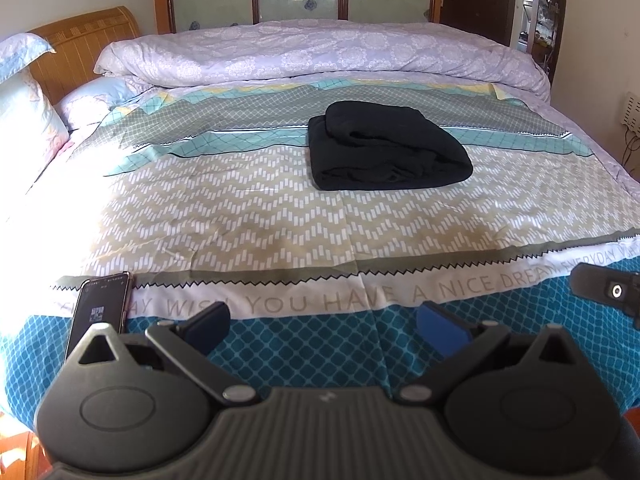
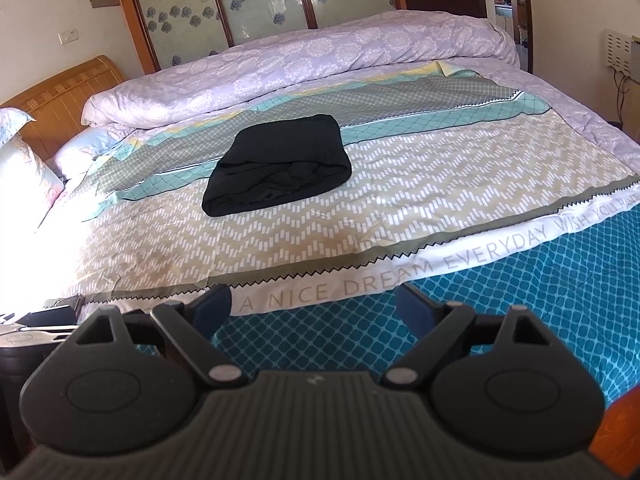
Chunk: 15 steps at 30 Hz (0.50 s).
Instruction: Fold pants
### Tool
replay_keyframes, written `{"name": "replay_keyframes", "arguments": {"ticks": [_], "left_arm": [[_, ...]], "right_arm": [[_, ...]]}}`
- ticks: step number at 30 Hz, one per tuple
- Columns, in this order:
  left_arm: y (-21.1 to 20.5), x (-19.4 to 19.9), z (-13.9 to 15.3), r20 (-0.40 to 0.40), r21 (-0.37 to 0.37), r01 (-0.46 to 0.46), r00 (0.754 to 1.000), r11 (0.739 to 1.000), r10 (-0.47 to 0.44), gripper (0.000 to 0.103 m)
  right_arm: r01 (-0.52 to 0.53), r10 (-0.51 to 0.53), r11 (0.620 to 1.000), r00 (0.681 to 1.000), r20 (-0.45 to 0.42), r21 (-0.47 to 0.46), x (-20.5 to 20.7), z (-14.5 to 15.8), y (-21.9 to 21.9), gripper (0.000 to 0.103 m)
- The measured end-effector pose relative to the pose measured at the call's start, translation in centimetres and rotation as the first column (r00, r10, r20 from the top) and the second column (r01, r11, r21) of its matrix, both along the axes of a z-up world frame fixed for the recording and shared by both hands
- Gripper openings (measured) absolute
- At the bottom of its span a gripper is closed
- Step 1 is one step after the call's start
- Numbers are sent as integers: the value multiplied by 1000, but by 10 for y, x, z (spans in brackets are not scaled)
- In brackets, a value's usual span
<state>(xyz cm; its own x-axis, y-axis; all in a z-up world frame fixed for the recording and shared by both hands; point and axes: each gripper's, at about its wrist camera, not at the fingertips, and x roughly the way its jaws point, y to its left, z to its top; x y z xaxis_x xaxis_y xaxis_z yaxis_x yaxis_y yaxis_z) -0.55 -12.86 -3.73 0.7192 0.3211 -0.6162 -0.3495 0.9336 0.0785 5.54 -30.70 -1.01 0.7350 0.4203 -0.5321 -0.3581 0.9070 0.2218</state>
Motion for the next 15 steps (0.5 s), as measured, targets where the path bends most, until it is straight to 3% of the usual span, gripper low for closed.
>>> {"name": "replay_keyframes", "arguments": {"ticks": [15], "left_arm": [[-19,-6,11,-8,47,4,1000,999,-3,103]], "right_arm": [[-1,1,999,1000,2,43,-7,1,-13,91]]}}
